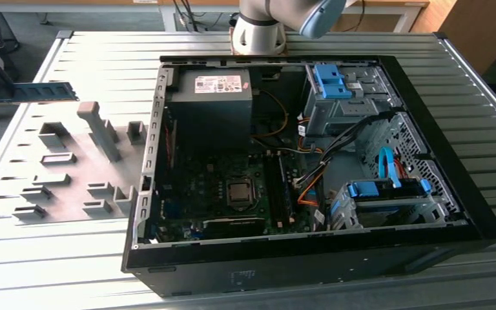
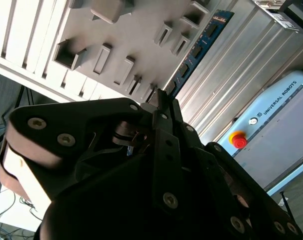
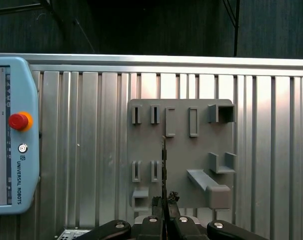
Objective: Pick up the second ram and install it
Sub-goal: 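Pick up the second ram and move it above second insertion slot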
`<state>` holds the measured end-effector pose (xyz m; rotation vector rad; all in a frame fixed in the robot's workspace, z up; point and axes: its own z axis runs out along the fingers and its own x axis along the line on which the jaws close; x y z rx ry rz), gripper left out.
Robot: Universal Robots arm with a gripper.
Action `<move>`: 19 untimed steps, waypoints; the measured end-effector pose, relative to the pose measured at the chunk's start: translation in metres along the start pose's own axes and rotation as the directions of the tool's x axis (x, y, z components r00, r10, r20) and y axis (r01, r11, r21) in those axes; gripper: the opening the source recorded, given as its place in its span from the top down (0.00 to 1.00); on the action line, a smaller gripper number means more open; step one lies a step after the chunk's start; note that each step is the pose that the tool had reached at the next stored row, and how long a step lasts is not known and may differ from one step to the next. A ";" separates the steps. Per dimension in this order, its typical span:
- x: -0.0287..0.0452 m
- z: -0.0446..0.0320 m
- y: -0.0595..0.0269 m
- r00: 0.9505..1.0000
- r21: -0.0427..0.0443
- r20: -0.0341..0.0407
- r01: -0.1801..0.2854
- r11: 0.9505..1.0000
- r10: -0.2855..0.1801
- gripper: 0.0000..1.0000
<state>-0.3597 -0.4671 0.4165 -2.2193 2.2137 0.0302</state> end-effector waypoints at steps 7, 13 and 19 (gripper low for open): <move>0.0000 0.0000 -0.0028 1.000 0.000 0.000 0.000 1.000 0.000 0.86; 0.0000 0.0000 -0.0048 1.000 0.000 0.000 0.000 1.000 0.000 0.86; 0.0000 -0.0001 -0.0090 1.000 0.000 0.000 0.000 1.000 0.000 0.86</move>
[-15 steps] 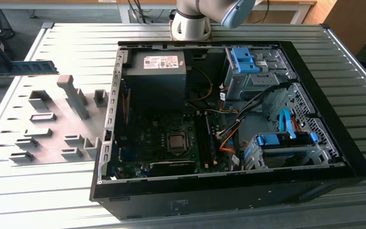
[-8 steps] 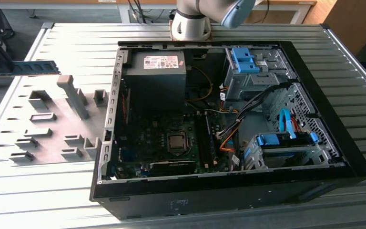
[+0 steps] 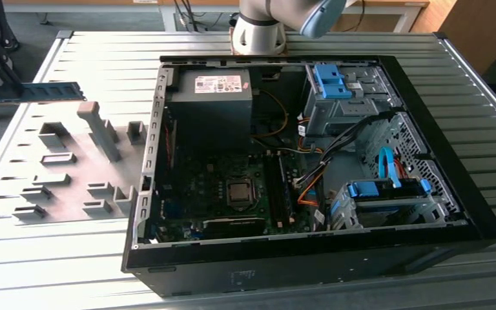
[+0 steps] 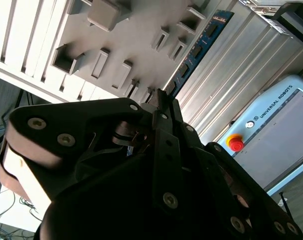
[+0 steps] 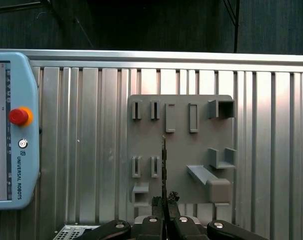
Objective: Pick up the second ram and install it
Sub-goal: 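Pick up the second ram and move it above second insertion slot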
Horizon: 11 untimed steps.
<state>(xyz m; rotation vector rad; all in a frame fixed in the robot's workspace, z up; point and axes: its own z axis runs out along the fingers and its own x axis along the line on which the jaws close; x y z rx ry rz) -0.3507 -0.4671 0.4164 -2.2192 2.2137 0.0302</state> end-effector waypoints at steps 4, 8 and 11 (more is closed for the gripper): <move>0.0000 0.0000 -0.0033 1.000 0.000 0.000 0.000 1.000 0.000 0.86; 0.0000 0.0000 -0.0060 1.000 0.000 0.000 0.000 1.000 0.000 0.86; 0.0000 0.0000 -0.0080 1.000 0.000 0.000 0.000 1.000 0.000 0.86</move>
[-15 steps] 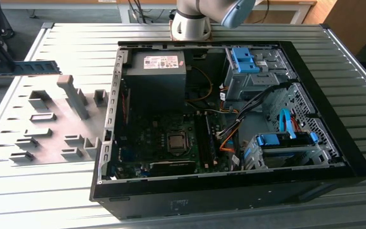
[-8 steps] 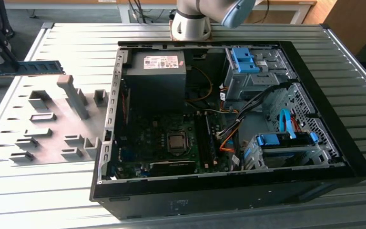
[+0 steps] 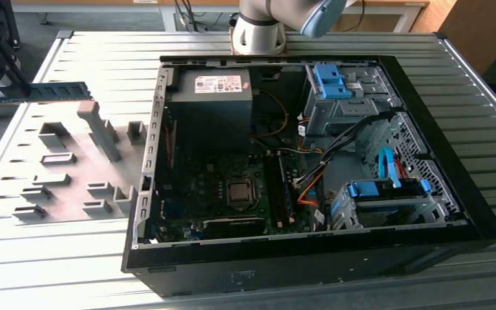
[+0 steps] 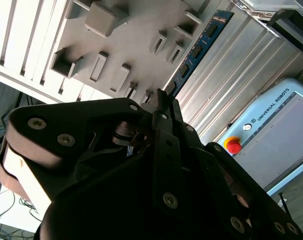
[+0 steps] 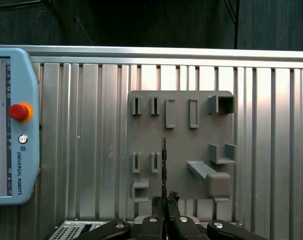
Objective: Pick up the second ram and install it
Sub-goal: 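Pick up the second ram and move it above second insertion slot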
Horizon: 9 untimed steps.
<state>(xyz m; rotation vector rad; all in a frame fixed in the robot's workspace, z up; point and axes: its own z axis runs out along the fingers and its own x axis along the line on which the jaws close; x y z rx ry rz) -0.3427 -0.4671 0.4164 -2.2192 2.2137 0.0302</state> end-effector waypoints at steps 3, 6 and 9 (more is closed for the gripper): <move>0.0000 0.0000 -0.0016 1.000 0.000 0.000 0.000 1.000 0.000 0.86; 0.0000 -0.0001 -0.0031 1.000 0.000 0.000 0.000 1.000 0.000 0.86; 0.0000 0.0000 -0.0045 1.000 0.000 0.000 0.000 1.000 0.000 0.86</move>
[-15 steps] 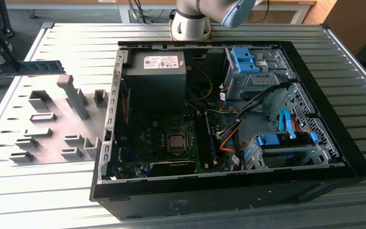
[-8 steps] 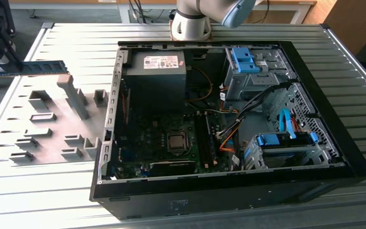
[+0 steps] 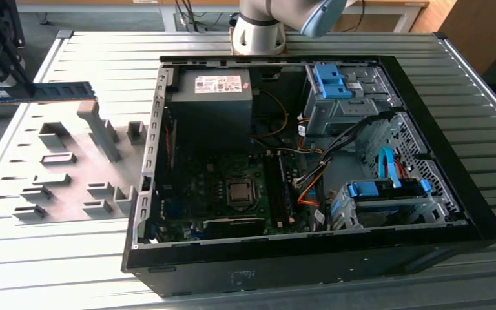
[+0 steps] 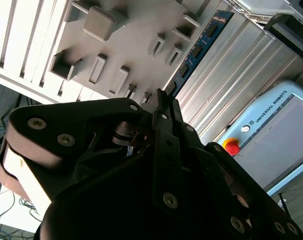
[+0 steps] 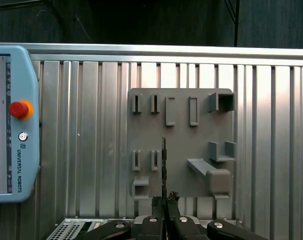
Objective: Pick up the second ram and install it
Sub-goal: 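Pick up the second ram and move it above second insertion slot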
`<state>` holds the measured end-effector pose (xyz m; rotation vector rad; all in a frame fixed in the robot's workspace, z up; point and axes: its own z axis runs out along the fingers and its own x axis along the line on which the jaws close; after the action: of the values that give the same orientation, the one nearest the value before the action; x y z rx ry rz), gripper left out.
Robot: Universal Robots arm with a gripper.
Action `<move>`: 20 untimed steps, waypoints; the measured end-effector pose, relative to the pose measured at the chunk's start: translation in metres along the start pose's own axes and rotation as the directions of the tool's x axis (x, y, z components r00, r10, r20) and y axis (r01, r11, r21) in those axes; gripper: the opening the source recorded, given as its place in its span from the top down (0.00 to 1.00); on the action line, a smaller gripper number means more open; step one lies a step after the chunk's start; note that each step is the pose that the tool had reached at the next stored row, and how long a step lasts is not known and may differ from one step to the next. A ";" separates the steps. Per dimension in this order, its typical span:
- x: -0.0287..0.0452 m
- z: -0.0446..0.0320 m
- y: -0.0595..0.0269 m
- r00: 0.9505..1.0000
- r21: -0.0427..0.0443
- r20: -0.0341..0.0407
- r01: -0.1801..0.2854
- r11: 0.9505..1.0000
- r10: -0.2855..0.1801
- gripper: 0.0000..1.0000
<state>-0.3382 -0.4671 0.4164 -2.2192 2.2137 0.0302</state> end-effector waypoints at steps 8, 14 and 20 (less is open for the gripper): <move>0.0000 0.0000 -0.0037 1.000 0.000 0.000 0.000 1.000 0.000 0.86; 0.0000 -0.0001 -0.0096 1.000 0.000 0.000 0.000 1.000 0.000 0.86; 0.0001 -0.0001 -0.0166 1.000 0.000 0.000 0.000 1.000 0.000 0.86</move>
<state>-0.3215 -0.4671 0.4164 -2.2192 2.2137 0.0302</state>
